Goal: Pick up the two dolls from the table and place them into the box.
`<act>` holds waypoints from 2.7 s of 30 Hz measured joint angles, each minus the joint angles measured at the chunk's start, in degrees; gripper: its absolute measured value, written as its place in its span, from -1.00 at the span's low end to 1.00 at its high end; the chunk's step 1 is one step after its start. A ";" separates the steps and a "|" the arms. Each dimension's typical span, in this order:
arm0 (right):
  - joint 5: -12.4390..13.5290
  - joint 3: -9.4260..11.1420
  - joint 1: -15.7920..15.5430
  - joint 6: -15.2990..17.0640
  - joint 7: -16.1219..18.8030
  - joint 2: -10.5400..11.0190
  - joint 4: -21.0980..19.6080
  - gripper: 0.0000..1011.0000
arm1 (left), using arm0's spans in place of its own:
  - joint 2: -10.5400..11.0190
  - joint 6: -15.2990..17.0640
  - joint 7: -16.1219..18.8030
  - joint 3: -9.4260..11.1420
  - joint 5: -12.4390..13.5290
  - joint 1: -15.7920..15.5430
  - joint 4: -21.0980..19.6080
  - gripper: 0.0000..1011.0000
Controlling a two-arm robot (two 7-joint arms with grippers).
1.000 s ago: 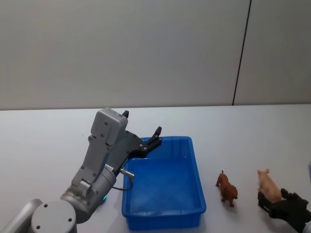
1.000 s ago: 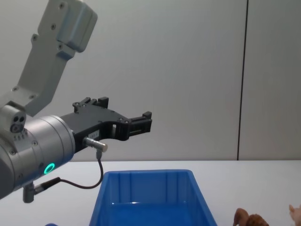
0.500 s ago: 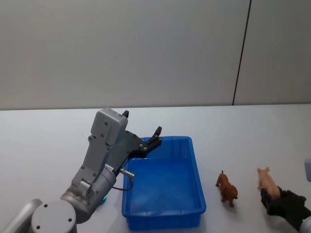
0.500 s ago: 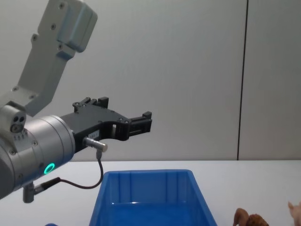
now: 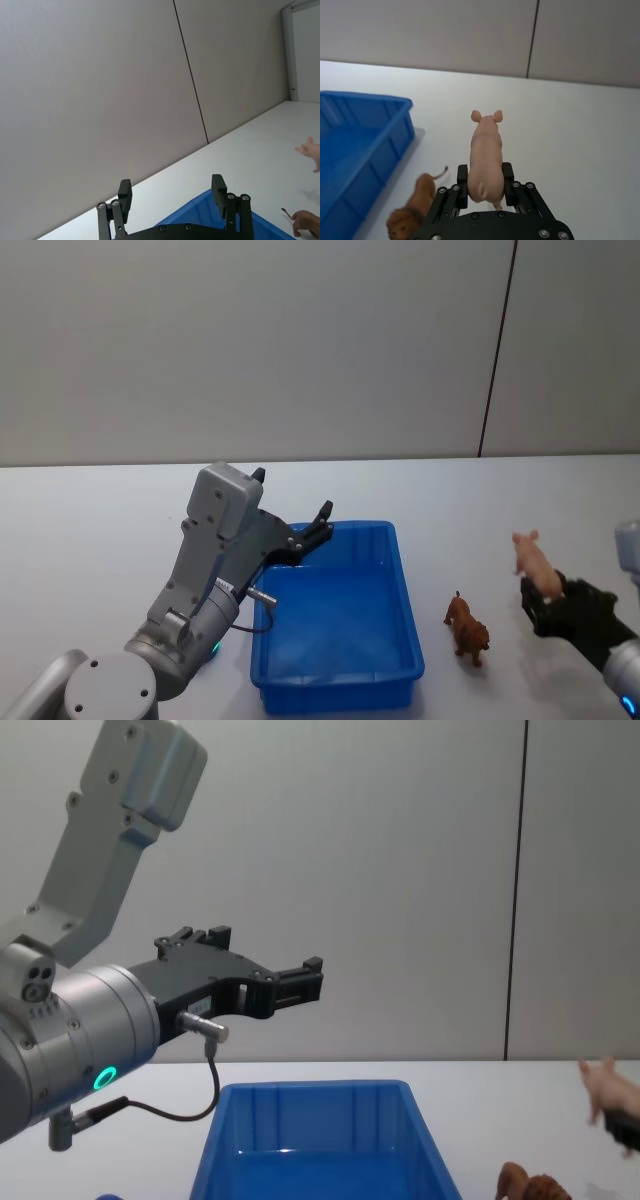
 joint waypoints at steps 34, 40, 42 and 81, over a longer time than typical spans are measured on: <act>-5.31 -7.72 14.21 10.05 17.53 -11.04 6.21 -0.11 | 0.00 0.00 0.00 0.00 0.00 0.00 0.00 0.98; -6.17 -8.85 15.59 10.56 19.09 -12.34 8.17 0.29 | 0.00 0.00 0.00 0.00 0.00 0.00 0.00 0.98; -6.47 -9.17 15.84 10.59 19.32 -12.59 8.51 0.45 | 0.00 0.00 0.00 0.00 0.00 0.00 0.00 0.98; -3.05 -6.76 -0.96 6.76 5.47 -1.50 -9.68 0.98 | 0.00 0.00 0.00 0.00 0.00 0.00 0.00 0.98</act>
